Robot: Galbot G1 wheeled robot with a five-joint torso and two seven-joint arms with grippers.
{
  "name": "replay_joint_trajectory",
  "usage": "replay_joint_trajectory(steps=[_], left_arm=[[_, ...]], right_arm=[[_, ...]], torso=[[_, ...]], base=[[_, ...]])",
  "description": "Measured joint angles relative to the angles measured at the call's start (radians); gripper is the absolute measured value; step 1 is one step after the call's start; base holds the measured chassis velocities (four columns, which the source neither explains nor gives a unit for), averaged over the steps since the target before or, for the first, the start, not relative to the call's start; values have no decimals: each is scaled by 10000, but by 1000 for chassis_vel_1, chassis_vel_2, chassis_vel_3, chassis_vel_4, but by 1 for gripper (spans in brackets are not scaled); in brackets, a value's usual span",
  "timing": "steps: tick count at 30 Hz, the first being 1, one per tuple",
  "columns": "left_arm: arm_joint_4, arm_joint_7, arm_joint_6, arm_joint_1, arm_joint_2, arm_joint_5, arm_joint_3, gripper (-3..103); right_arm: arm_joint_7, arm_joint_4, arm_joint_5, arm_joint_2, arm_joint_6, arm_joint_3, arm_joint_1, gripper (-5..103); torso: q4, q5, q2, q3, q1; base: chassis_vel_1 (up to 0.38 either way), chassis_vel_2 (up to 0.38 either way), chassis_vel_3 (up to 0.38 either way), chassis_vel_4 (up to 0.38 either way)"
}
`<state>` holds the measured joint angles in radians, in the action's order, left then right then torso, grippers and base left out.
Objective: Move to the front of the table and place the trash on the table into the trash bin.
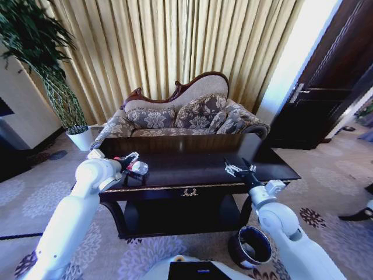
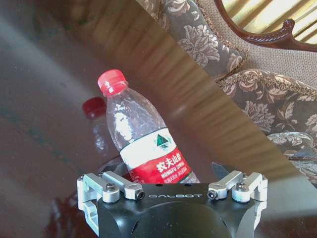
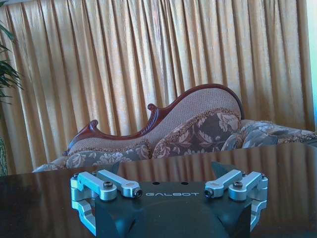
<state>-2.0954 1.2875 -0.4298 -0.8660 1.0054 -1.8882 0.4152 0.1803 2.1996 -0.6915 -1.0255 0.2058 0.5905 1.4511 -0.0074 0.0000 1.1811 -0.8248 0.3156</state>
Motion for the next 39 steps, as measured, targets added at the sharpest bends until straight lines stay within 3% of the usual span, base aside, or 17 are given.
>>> replay_joint_trajectory(steps=[17, 19, 21, 23, 27, 32, 36, 39], left_arm=[[120, 5, -7, -24, 199, -101, 0, 100], [113, -3, -7, -38, 235, -127, -3, 93], [110, -3, -7, -39, 248, -135, -12, 93], [155, -3, -7, -5, 357, -152, -45, 77], [239, -5, -2, 40, 440, -153, -64, 72], [283, -11, 2, 48, 484, -167, -44, 46], [296, -12, 8, 44, 486, -176, -23, 43], [314, -31, 9, 33, 476, -176, 5, 32]], right_arm=[[0, -137, 92, 19, -56, -29, -64, 100], [0, -148, 97, 29, -57, -19, -64, 100], [0, -152, 98, 34, -57, -15, -63, 100], [0, -160, 99, 79, -56, 10, -63, 100], [0, -161, 99, 138, -57, 30, -69, 100], [0, -161, 96, 178, -57, 74, -73, 100], [0, -161, 96, 177, -57, 76, -64, 100], [0, -162, 101, 168, -57, 73, -62, 100]], torso=[[0, 2, 1, 0, 0], [1, 2, 1, 1, 0], [1, 3, 2, 1, -1], [0, 1, 2, 1, -1], [-1, 1, 2, 1, -1], [-1, 1, 2, 1, -1], [-1, 1, 2, 1, 0], [-1, 1, 2, 1, -1]], base=[[0, 0, 0, 0], [0, 0, 0, 0], [0, 0, 0, 0], [0, 0, 0, 0], [0, 0, 0, 0], [0, 0, 0, 0], [0, 0, 0, 0], [0, 0, 0, 0]])
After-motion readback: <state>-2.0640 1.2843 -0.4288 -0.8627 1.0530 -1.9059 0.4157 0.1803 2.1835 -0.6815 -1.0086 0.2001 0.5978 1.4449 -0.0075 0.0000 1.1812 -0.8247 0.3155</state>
